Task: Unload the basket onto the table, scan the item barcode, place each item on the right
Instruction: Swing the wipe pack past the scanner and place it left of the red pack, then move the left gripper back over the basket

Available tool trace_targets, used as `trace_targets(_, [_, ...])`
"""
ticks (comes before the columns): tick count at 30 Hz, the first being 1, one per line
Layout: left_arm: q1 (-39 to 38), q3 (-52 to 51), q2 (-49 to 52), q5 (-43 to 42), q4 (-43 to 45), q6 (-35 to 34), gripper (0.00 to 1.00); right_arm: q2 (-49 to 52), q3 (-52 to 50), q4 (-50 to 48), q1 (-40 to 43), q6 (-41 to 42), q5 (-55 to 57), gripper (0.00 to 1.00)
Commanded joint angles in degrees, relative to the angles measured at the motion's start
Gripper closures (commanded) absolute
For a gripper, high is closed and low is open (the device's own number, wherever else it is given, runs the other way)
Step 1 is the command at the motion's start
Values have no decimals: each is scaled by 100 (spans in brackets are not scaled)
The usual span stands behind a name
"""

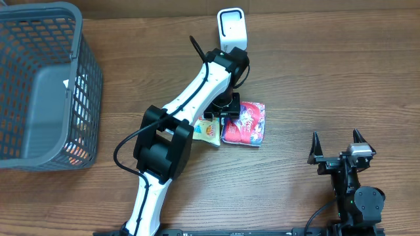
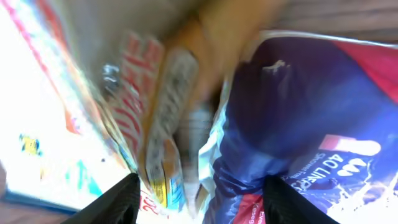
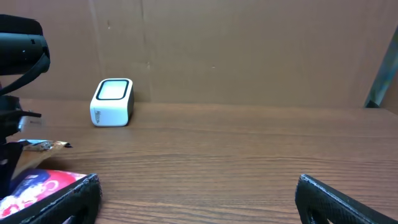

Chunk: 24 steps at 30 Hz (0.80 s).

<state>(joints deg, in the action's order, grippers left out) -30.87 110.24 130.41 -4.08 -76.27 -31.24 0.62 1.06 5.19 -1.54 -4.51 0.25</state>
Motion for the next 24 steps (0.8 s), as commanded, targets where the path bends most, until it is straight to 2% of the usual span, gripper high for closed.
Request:
trace_targets(1, [-28,31,157,-863,398,-52,44,-46,-59,-35,17,-2,11,0])
trace_targets(4, [-22,155,157,-1510,752,-50,48,-46,-59,-35,17,-2,11,0])
trace_targets(7, [4,695,149,-1652,695,79,51,-44,-59,-33,17,-2,11,0])
trace_targets(10, [90,1381,105,-1628,411,238,51,-44,-59,-35,17,-2,11,0])
trace_targets(14, [358,2789,35,-1377,-404,431,50,-46,-59,-35,17,-2,11,0])
trace_targets(20, [1296,5198,-262,-319,-1781,503,43,-44,-59,-33,17,-2,11,0])
trace_targets(23, [2015,6002,-525,-382,-2055,826,39,-46,-59,-35,17,-2,11,0])
trace_targets(24, [2295,6118,-669,-483,-2055,938,35,-44,-59,-35,17,-2,11,0])
